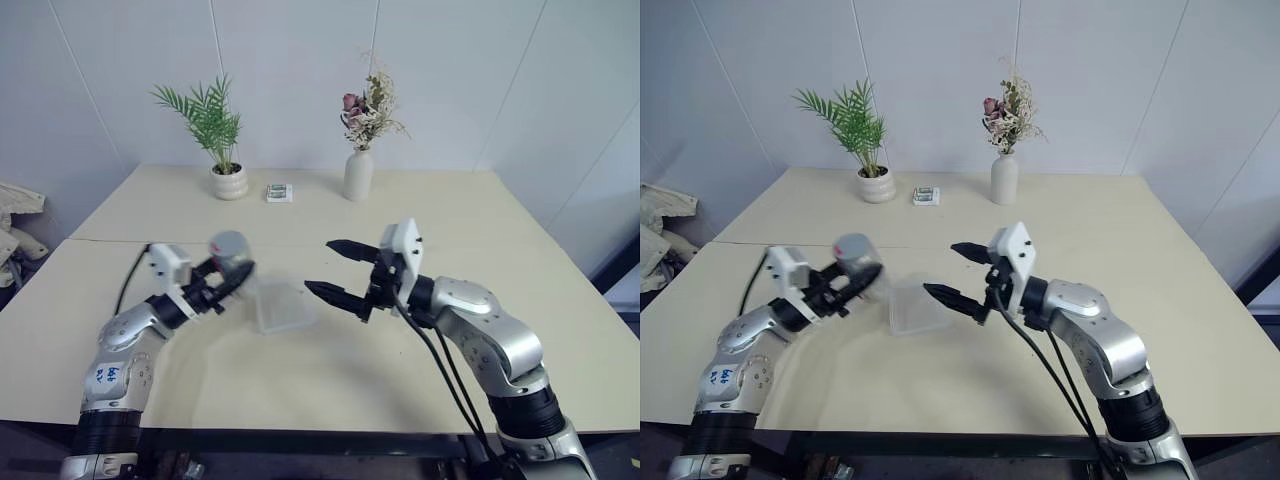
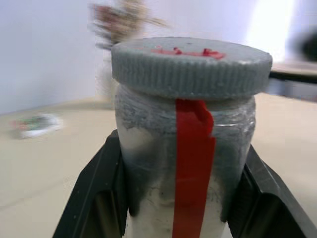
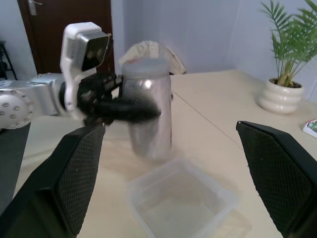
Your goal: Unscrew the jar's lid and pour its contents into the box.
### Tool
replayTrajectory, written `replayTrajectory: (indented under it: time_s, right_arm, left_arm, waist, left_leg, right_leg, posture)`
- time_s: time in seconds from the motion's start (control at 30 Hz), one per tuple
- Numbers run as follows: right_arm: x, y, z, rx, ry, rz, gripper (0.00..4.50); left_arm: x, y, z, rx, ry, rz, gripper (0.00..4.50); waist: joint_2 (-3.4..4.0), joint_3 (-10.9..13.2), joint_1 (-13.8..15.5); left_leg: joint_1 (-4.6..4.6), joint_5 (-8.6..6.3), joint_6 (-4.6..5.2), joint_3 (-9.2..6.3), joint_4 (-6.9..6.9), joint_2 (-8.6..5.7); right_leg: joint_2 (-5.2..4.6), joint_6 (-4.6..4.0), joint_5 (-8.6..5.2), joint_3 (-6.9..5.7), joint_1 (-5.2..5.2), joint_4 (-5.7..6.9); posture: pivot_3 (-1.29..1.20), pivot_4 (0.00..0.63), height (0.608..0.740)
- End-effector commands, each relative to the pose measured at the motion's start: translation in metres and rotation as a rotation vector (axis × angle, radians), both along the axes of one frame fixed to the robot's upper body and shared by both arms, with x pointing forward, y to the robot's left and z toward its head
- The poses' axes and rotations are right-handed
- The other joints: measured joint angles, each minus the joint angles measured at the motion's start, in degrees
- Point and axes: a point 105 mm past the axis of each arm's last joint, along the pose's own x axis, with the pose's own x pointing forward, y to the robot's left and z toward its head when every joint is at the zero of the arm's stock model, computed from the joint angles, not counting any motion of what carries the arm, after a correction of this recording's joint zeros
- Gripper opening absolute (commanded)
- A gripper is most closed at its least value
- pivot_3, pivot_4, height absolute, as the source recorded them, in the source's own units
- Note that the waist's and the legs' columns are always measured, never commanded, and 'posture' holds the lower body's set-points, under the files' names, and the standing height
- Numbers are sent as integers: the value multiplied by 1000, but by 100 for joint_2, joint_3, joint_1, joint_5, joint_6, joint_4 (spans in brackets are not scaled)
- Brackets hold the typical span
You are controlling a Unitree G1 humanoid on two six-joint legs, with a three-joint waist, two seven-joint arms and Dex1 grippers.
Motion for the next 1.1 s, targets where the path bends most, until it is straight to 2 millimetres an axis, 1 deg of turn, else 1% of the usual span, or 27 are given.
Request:
replayTrajectory:
  time_s: [0.03, 0.13, 0.23, 0.4, 0.53, 0.9, 1.0, 1.1]
  right_arm:
    - [-5, 13, 8, -19, -7, -29, 4500]
    - [-3, 21, 6, -44, 24, -60, 4500]
    - [-2, 25, 4, -70, 55, -80, 4500]
    - [5, 28, -1, -94, 87, -127, 4500]
    - [10, 28, -1, -84, 98, -158, 4500]
    - [12, 32, 0, -56, 113, -163, 4500]
    - [12, 33, -1, -47, 124, -158, 3923]
    - [11, 34, -3, -46, 129, -151, 2909]
  left_arm:
    - [-6, -19, 3, 50, -9, -93, 2000]
    - [-5, -31, -5, 84, 8, -143, 2000]
    - [-5, -37, -9, 108, 9, -176, 2000]
    - [0, -40, -10, 113, 5, -174, 2000]
    - [2, -42, -9, 111, 1, -178, 2000]
    - [4, -44, -8, 100, -8, -178, 2000]
    - [4, -45, -5, 90, -18, -175, 2000]
    - [4, -46, -4, 87, -22, -176, 2000]
  waist:
    - [0, 0, 5]
    - [0, 0, 20]
    - [0, 0, 30]
    - [0, 0, 24]
    - [0, 0, 17]
    - [0, 0, 17]
    - [0, 0, 18]
    - [0, 0, 13]
  left_leg:
    - [0, 0, 0, -1, 0, 1]
    - [-4, 0, 0, 0, 0, 1]
    - [-17, 1, 0, 2, 2, -2]
    - [-24, 1, 0, 4, -4, -1]
    - [-27, 1, 0, 4, -3, 0]
    - [-28, 1, 0, 5, -3, 0]
    - [-28, 1, 0, 5, -2, -1]
    - [-28, 1, 0, 5, -3, 0]
  right_leg:
    - [2, -1, -1, 0, -3, 3]
    - [2, -3, -2, 1, -10, 4]
    - [0, -3, -1, 2, -22, 4]
    - [2, -2, -2, 3, -34, 5]
    - [4, -1, -2, 4, -39, 8]
    - [4, -1, -2, 4, -39, 9]
    - [4, 0, -2, 4, -39, 9]
    - [5, -1, -2, 4, -39, 9]
  posture:
    - [0, 150, 740]
    - [0, 150, 740]
    - [0, 150, 740]
    - [0, 150, 740]
    - [0, 150, 740]
    - [0, 150, 740]
    - [0, 150, 740]
    - [0, 150, 740]
